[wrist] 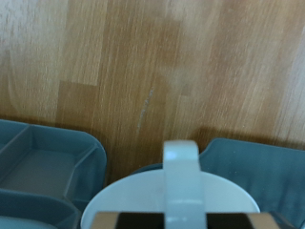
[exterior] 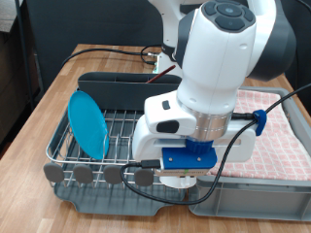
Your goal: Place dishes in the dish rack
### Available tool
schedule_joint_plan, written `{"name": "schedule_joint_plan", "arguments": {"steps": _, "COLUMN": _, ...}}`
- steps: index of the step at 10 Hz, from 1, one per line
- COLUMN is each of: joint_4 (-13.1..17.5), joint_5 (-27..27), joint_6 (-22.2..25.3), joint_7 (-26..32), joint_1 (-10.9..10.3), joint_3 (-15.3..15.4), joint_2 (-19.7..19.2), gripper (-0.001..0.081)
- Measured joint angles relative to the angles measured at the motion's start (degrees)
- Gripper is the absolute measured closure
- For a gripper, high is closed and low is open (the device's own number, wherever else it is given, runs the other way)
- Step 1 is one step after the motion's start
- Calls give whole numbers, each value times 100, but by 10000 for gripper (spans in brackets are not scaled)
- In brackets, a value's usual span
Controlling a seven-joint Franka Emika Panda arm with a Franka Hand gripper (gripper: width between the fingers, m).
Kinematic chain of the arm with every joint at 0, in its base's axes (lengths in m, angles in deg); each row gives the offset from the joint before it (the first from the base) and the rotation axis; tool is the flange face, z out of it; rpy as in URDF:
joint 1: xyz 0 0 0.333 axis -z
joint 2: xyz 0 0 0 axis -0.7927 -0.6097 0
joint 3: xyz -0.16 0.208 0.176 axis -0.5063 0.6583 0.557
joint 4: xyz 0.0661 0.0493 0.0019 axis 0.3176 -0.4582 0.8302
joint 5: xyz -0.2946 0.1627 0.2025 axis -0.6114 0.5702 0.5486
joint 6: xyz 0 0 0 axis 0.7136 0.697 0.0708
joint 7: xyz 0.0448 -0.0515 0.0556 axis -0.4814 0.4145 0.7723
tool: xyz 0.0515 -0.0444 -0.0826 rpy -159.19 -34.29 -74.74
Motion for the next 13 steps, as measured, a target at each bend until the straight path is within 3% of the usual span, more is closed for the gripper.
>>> {"name": "schedule_joint_plan", "arguments": {"steps": 2, "joint_4": 177, "joint_5": 29, "joint_6": 68, "joint_7": 49, "joint_1": 101, "joint_3": 70, "joint_2": -183, "gripper": 735}}
{"name": "schedule_joint_plan", "arguments": {"steps": 3, "joint_4": 189, "joint_5": 67, "joint_6": 17, "joint_7": 67, "joint_1": 130, "joint_3": 89, "joint_2": -236, "gripper": 658}}
{"name": "schedule_joint_plan", "arguments": {"steps": 4, "joint_4": 192, "joint_5": 87, "joint_6": -35, "joint_7": 86, "joint_1": 158, "joint_3": 111, "joint_2": -285, "gripper": 658}}
{"name": "schedule_joint_plan", "arguments": {"steps": 5, "joint_4": 194, "joint_5": 94, "joint_6": -83, "joint_7": 102, "joint_1": 185, "joint_3": 136, "joint_2": -325, "gripper": 453}}
{"name": "schedule_joint_plan", "arguments": {"steps": 6, "joint_4": 211, "joint_5": 115, "joint_6": -93, "joint_7": 177, "joint_1": 222, "joint_3": 178, "joint_2": -353, "gripper": 453}}
{"name": "schedule_joint_plan", "arguments": {"steps": 7, "joint_4": 304, "joint_5": 135, "joint_6": 34, "joint_7": 305, "joint_1": 285, "joint_3": 240, "joint_2": -390, "gripper": 278}}
{"name": "schedule_joint_plan", "arguments": {"steps": 8, "joint_4": 492, "joint_5": 152, "joint_6": 267, "joint_7": 444, "joint_1": 355, "joint_3": 309, "joint_2": -447, "gripper": 278}}
{"name": "schedule_joint_plan", "arguments": {"steps": 9, "joint_4": 712, "joint_5": 181, "joint_6": 504, "joint_7": 579, "joint_1": 432, "joint_3": 380, "joint_2": -501, "gripper": 107}}
{"name": "schedule_joint_plan", "arguments": {"steps": 10, "joint_4": 954, "joint_5": 202, "joint_6": 785, "joint_7": 683, "joint_1": 494, "joint_3": 443, "joint_2": -545, "gripper": 34}}
{"name": "schedule_joint_plan", "arguments": {"steps": 13, "joint_4": 1738, "joint_5": 204, "joint_6": 1788, "joint_7": 734, "joint_1": 579, "joint_3": 505, "joint_2": -641, "gripper": 9}}
